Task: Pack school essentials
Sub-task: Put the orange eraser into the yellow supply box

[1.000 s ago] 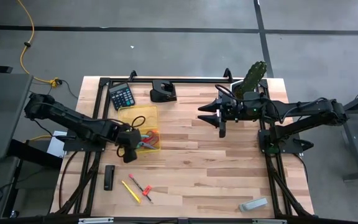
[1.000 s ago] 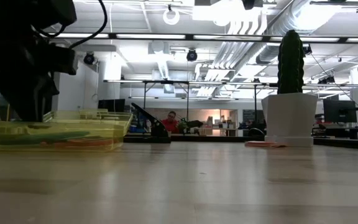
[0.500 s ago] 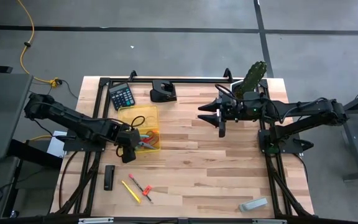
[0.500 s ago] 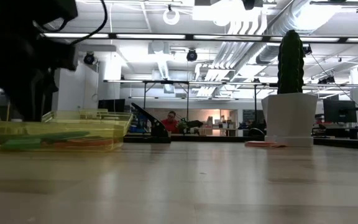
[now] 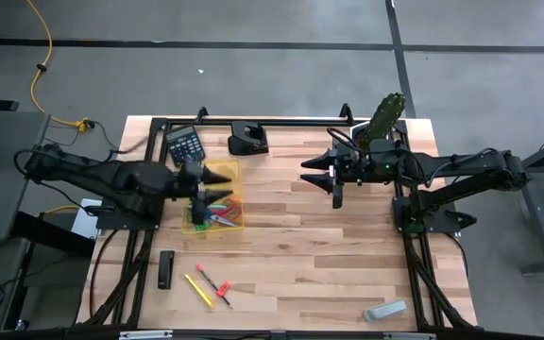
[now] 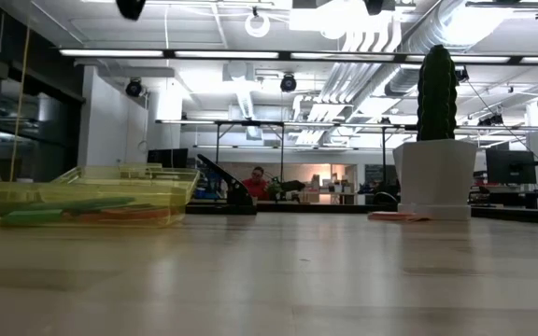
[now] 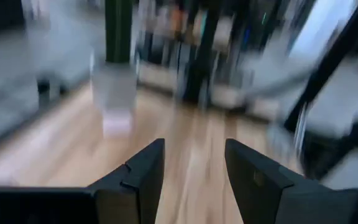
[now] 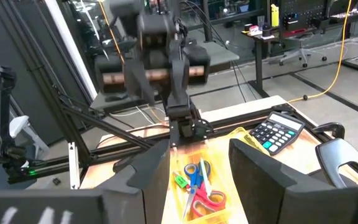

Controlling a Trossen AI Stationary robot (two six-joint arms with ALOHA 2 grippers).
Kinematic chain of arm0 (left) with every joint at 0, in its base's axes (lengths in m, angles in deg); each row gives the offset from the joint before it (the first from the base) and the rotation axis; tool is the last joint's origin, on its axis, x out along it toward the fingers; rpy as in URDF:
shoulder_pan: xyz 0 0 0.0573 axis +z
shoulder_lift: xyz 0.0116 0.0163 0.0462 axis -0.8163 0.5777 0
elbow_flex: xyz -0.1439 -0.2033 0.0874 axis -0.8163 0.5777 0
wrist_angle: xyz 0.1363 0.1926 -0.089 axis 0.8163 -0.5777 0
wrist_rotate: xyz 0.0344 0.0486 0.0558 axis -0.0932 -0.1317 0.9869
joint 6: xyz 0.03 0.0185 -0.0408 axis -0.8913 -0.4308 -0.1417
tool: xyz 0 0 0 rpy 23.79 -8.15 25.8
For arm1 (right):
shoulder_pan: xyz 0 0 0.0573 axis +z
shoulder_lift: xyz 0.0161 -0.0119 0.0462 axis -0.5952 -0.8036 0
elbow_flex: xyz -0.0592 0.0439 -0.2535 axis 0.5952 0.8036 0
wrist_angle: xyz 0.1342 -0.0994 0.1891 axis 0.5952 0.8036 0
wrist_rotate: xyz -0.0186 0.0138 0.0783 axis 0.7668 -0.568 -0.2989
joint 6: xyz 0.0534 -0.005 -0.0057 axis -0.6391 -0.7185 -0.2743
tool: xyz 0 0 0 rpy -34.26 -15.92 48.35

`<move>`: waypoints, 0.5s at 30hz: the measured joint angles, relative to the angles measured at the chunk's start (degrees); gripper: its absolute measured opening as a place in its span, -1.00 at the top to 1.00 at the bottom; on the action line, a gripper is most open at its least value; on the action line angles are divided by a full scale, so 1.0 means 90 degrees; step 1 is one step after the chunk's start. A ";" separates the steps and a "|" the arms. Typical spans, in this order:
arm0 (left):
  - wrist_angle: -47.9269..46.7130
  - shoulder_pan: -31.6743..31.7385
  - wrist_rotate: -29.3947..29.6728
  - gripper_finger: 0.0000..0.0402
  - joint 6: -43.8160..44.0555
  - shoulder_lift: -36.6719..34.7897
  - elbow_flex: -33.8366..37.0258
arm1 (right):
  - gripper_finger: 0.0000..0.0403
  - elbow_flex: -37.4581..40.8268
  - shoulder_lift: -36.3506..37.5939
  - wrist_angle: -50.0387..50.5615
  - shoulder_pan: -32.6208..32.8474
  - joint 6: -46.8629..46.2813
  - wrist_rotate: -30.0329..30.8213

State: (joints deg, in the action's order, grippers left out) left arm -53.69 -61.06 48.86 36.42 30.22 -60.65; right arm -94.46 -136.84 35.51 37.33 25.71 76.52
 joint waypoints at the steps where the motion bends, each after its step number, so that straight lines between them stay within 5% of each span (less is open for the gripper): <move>1: 0.0512 0.0000 0.0056 0.21 -0.0181 -0.0089 0.0121 | 0.22 0.0000 0.0000 0.0000 0.0000 0.0000 0.0000; 8: 0.3751 0.0000 0.0032 0.21 -0.0433 -0.0221 0.1380 | 0.22 0.0000 0.0000 -0.0004 0.0000 0.0044 0.0002; 15: 0.4284 0.0000 0.0008 0.21 -0.0666 -0.0176 0.1557 | 0.22 0.0002 0.0000 -0.0005 0.0000 0.0046 0.0002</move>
State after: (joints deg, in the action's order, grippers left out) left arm -15.13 -61.06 48.93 30.43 28.64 -46.63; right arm -94.44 -136.84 35.47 37.33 26.13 76.54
